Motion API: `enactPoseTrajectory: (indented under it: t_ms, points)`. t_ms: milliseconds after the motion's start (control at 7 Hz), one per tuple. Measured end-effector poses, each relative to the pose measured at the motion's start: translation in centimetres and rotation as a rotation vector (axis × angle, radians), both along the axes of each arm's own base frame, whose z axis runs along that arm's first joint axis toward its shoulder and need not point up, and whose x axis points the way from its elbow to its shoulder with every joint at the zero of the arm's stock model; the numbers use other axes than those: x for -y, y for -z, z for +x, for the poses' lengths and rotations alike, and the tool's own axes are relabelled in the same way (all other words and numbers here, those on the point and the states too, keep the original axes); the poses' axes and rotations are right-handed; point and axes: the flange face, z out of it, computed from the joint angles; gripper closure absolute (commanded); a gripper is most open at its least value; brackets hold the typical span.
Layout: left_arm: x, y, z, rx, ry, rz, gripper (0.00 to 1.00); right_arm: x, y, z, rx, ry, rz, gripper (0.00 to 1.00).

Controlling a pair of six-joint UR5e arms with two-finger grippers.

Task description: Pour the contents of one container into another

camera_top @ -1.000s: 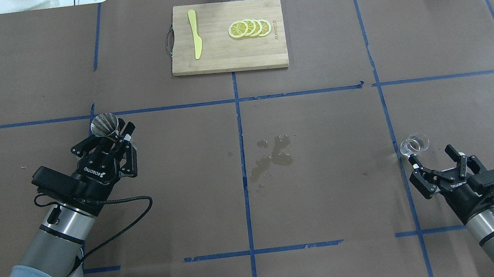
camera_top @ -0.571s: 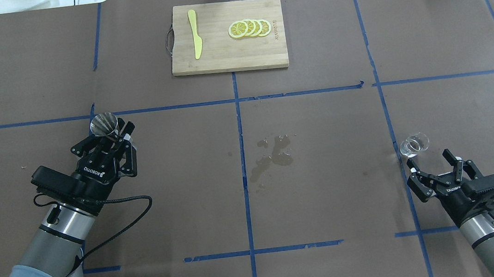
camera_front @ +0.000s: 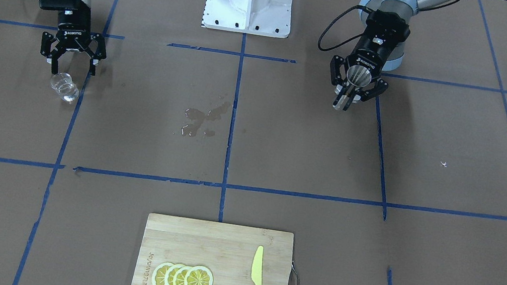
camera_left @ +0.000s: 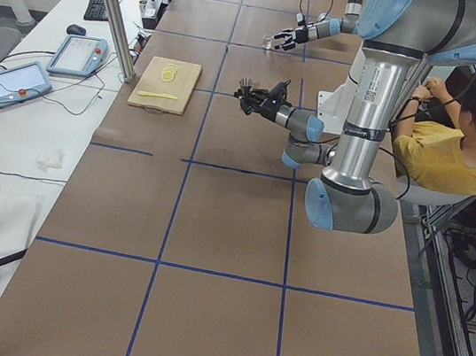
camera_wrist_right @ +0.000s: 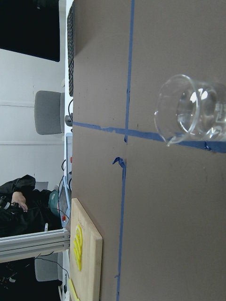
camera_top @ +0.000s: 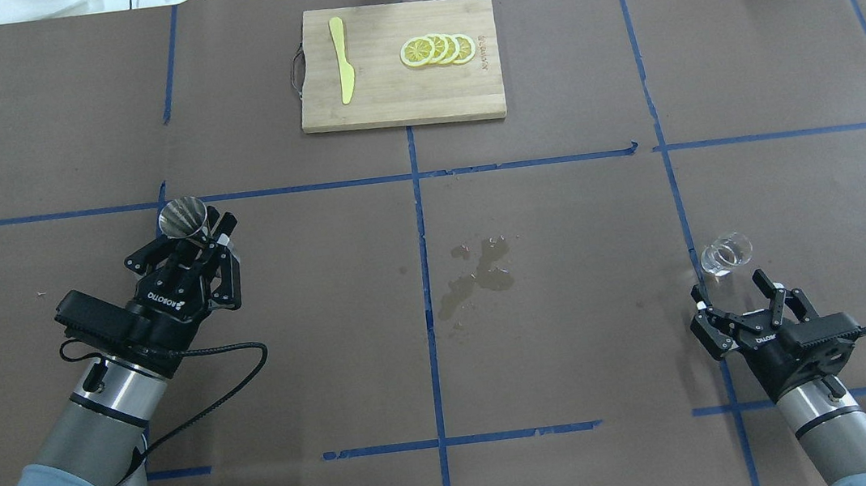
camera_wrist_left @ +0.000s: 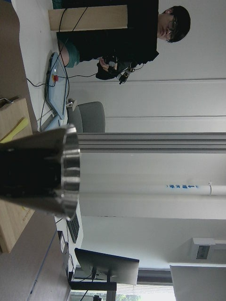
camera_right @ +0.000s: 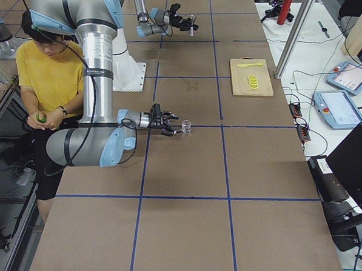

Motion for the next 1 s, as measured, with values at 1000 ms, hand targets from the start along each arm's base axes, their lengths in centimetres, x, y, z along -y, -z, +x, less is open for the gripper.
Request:
enactPoseTrajectory:
  t_ms: [1000]
  points:
    - [0.0,0.1,0.0,-0.003,0.000,0.001,1.00,2.4,-0.7,-0.1,-0.037,-0.057,-0.002,0.01]
